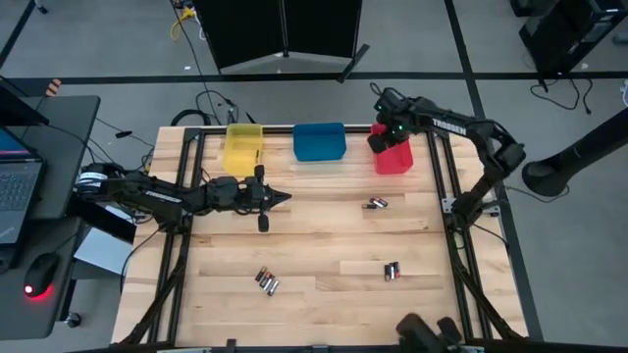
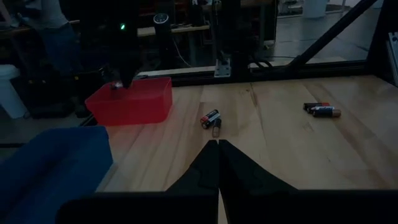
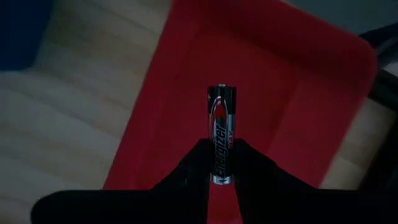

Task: Sort batteries
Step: Put the silver battery into the pink bin, then put the black battery into the yellow bin

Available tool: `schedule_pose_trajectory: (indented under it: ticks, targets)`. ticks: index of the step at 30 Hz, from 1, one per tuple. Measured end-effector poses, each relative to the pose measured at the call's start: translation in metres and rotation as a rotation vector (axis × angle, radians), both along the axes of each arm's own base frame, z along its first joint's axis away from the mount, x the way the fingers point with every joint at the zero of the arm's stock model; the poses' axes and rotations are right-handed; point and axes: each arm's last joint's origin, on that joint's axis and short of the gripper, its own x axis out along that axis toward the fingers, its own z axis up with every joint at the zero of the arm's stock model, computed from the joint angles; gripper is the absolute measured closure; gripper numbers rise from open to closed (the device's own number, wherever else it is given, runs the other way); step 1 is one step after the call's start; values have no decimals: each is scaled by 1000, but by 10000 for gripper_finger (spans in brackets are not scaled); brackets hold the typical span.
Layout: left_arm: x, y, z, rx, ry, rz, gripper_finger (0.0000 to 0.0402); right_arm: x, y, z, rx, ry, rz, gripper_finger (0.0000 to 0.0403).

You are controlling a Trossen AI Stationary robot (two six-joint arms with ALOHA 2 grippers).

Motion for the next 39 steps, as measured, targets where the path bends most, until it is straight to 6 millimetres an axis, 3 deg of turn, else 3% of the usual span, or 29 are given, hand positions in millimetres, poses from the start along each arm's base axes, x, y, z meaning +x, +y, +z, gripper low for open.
schedule_pose_trajectory:
  ticks: [11, 18, 30, 35, 39]
  targets:
    - [-1, 0, -4, -26, 40, 11, 394, -5, -30, -53, 98, 61, -23, 342]
    - [-1, 2, -5, -32, 50, 65, 394, -9, -38, -63, 109, 71, -30, 335]
    - [-1, 2, -5, -41, 49, 66, 394, -2, -24, -40, 63, 73, 88, 235]
    - [-1, 2, -5, -41, 49, 66, 394, -3, 2, -5, 43, 80, 187, 211]
    - [-1, 2, -5, -40, 49, 65, 394, -5, 33, 33, -27, 46, 224, 230]
